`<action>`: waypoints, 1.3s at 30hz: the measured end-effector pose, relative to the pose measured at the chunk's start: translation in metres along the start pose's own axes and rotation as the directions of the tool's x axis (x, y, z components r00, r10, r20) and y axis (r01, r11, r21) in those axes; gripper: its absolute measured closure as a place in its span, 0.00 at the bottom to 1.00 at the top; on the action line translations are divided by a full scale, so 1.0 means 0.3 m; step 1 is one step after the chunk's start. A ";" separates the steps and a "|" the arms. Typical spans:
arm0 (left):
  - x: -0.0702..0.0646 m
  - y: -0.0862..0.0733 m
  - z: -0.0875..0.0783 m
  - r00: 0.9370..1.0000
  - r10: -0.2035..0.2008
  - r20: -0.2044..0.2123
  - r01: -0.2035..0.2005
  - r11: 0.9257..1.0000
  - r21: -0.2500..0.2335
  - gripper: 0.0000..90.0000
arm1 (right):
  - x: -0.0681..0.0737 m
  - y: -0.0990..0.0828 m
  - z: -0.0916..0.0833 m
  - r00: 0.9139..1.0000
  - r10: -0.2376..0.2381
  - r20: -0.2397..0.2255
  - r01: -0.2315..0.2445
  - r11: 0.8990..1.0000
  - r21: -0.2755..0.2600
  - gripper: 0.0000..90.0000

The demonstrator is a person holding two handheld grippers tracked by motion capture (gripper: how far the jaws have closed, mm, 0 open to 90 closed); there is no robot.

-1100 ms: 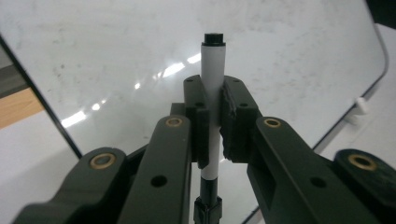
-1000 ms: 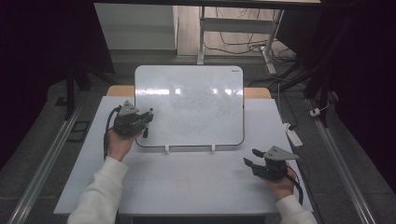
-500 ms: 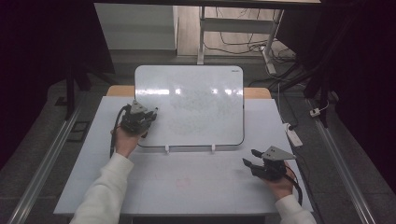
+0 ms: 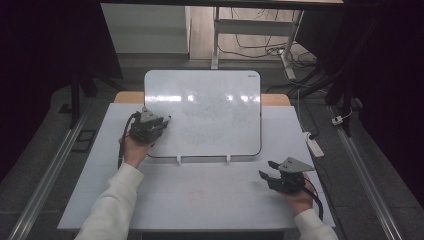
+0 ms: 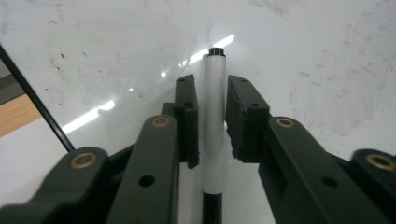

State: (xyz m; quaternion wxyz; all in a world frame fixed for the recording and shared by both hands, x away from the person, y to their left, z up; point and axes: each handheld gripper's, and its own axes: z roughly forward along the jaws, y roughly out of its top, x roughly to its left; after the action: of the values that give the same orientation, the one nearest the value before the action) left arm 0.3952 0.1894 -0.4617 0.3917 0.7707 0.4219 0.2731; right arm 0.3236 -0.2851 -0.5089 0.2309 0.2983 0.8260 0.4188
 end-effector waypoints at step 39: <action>-0.086 -0.297 -0.294 0.972 -0.091 0.217 0.087 0.996 0.030 0.34 | -0.030 -0.010 -0.017 0.999 0.025 -0.026 -0.026 0.999 -0.046 0.42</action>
State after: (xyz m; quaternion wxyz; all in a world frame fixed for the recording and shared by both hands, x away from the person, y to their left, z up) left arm 0.2772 0.2300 -0.4904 0.4395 0.7803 0.4132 0.1649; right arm 0.3258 -0.2956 -0.5075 0.2218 0.2981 0.8152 0.4442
